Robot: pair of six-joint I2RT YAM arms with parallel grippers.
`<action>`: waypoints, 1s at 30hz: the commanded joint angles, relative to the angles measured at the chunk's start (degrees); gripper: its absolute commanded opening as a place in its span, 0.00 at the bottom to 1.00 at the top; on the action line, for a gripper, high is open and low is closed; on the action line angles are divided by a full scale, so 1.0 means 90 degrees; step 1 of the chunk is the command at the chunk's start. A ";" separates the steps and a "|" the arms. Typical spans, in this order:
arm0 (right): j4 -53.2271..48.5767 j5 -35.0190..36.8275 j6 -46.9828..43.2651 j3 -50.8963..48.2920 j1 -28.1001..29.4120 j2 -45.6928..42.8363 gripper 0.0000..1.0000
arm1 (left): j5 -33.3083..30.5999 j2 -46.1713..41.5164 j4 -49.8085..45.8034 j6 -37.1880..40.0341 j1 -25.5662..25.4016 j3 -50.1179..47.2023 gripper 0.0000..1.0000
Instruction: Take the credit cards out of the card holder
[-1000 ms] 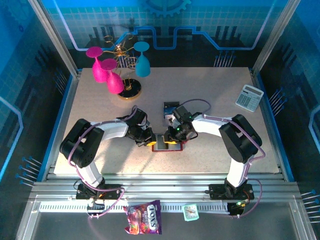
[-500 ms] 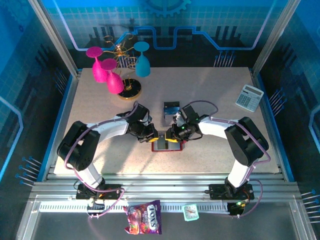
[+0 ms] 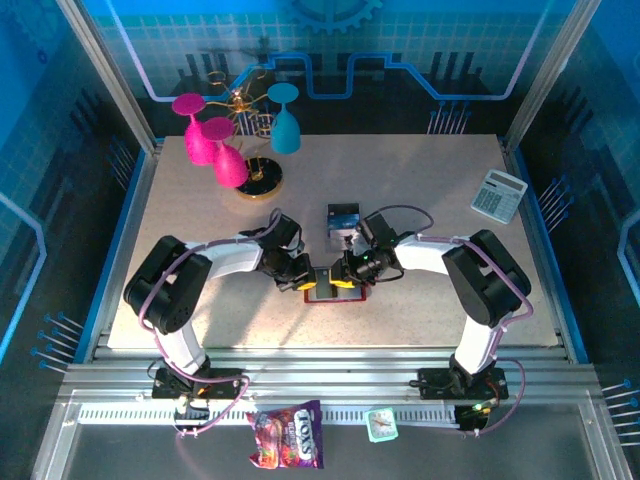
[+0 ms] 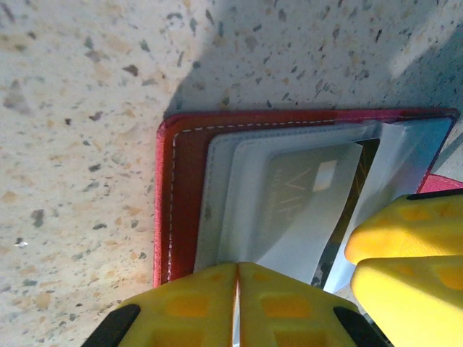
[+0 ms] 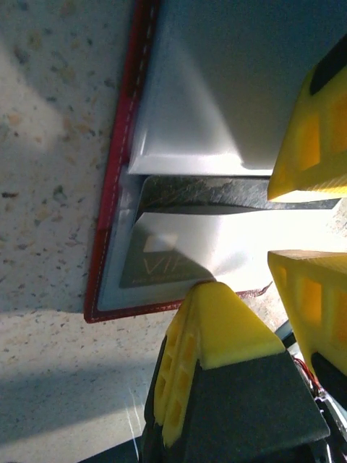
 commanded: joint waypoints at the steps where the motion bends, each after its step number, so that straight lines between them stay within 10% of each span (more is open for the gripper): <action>1: -0.0352 0.0180 -0.0242 0.0012 -0.0083 0.0047 0.25 | -0.0182 0.0169 -0.0105 0.0066 -0.0030 -0.0234 0.10; 30: 0.1200 -0.0615 0.0607 -0.0725 -0.0218 0.0040 0.15 | -0.0238 0.0145 -0.0193 0.0138 -0.0034 -0.0295 0.09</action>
